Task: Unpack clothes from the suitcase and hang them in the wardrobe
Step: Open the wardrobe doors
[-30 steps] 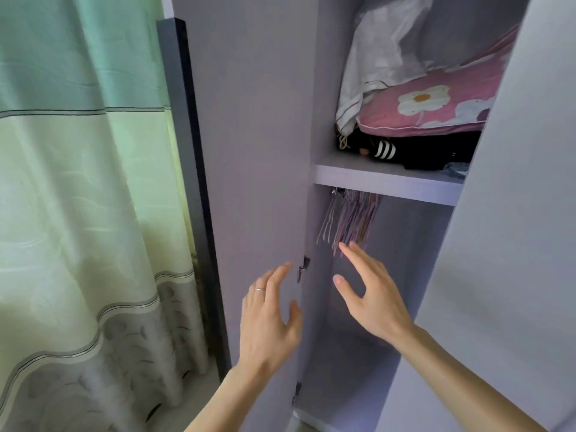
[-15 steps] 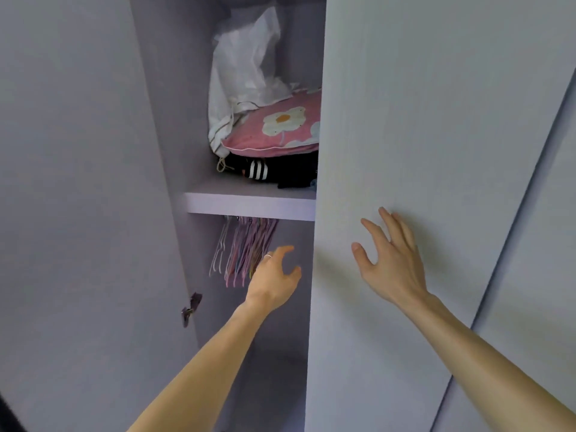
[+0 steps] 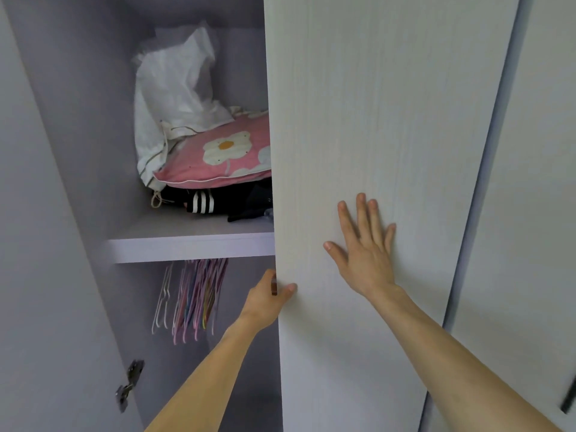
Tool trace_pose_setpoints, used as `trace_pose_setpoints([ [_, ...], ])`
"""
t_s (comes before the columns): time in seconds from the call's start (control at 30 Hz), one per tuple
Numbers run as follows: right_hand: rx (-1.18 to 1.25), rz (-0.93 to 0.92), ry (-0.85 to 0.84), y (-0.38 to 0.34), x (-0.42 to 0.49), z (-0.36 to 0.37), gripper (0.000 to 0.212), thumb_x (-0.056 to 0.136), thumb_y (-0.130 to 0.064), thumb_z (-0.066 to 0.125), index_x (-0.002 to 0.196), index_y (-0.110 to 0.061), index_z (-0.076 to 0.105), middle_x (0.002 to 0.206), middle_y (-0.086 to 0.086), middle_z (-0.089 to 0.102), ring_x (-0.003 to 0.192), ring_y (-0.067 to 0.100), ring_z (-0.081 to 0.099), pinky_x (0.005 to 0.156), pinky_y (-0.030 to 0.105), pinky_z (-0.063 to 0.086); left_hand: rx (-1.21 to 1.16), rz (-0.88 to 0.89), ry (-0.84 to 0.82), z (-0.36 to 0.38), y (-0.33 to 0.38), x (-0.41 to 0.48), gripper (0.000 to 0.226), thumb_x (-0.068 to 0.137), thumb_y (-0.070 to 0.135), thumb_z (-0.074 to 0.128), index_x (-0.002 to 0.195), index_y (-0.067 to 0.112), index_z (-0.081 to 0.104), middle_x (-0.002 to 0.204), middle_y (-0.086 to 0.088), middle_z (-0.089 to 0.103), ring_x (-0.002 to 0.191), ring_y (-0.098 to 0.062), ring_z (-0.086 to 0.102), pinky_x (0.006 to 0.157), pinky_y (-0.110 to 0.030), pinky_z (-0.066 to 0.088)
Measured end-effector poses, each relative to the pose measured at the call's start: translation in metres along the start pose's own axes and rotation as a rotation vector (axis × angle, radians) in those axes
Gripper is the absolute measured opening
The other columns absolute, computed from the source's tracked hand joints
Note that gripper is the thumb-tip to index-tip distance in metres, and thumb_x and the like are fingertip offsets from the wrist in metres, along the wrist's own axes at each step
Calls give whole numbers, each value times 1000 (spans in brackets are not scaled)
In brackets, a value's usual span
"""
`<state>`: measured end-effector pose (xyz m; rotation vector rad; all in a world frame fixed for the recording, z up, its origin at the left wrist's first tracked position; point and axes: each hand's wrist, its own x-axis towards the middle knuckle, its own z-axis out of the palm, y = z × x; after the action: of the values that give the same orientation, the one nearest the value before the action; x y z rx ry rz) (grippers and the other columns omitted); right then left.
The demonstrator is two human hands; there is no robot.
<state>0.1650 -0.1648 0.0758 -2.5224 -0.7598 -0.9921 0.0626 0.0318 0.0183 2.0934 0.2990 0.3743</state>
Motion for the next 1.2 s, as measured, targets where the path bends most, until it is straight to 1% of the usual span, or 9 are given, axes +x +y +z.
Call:
trace_pose_setpoints([
  [0.1, -13, 3, -7, 1, 3, 3, 76, 98, -61, 30, 156, -33, -11, 161, -2, -27, 149, 21, -24, 117, 64, 2, -102, 6, 18, 7, -15, 1, 31, 95, 46, 60, 114, 21, 54, 109, 5, 65, 101, -13, 62, 72, -17, 47],
  [0.27, -29, 37, -38, -6, 6, 1, 76, 99, -62, 29, 154, -35, -17, 160, -5, -31, 147, 18, -29, 119, 60, 1, -172, 39, 61, 7, -24, 5, 23, 95, 42, 62, 113, 29, 57, 105, 13, 66, 99, -3, 62, 73, -14, 45],
  [0.37, -11, 58, -55, -9, 2, -7, 76, 99, -60, 30, 154, -35, -16, 159, -7, -33, 146, 16, -30, 121, 55, 2, -210, 49, 87, 10, -23, 1, 19, 93, 42, 65, 108, 31, 59, 102, 14, 68, 97, -3, 63, 75, -16, 46],
  [0.6, 131, 30, -104, -7, -22, -34, 80, 96, -63, 36, 154, -40, -15, 159, -12, -31, 146, 10, -27, 122, 51, 12, -194, 63, 121, 17, -20, -46, 22, 91, 45, 67, 109, 33, 61, 97, 13, 70, 92, -2, 65, 71, -11, 45],
  [0.77, 262, 35, -228, -7, -46, -79, 84, 92, -70, 37, 155, -39, -10, 159, -15, -29, 148, 7, -22, 124, 42, 9, -160, 68, 180, 27, -2, -99, 18, 91, 43, 68, 105, 35, 62, 92, 16, 71, 83, 5, 66, 65, -4, 45],
  [0.9, 408, 81, -360, -2, -66, -128, 82, 90, -74, 38, 156, -42, -1, 161, -19, -18, 151, 9, 3, 122, 32, 12, -182, 76, 229, 46, 17, -148, 17, 90, 38, 71, 106, 35, 66, 89, 19, 74, 82, 10, 66, 69, -4, 46],
  [1.03, 525, 80, -411, 5, -105, -163, 90, 88, -73, 45, 158, -31, 10, 164, -12, 5, 151, 9, 10, 117, 22, 9, -278, 62, 233, 67, 35, -197, 16, 88, 28, 74, 103, 32, 72, 87, 21, 75, 87, 4, 70, 84, -15, 53],
  [1.13, 572, 84, -451, 11, -145, -186, 104, 79, -79, 53, 158, -29, 9, 162, -8, 23, 148, 10, 24, 116, 22, 20, -408, 49, 175, 95, 53, -235, 22, 87, 18, 76, 107, 28, 74, 92, 15, 77, 93, -2, 72, 91, -17, 53],
  [1.2, 573, 97, -451, 17, -165, -198, 114, 73, -83, 55, 158, -28, 3, 161, -7, 26, 146, 10, 28, 117, 26, 26, -437, 59, 127, 116, 65, -255, 30, 86, 16, 77, 114, 25, 74, 96, 14, 77, 95, -3, 72, 93, -19, 53],
])
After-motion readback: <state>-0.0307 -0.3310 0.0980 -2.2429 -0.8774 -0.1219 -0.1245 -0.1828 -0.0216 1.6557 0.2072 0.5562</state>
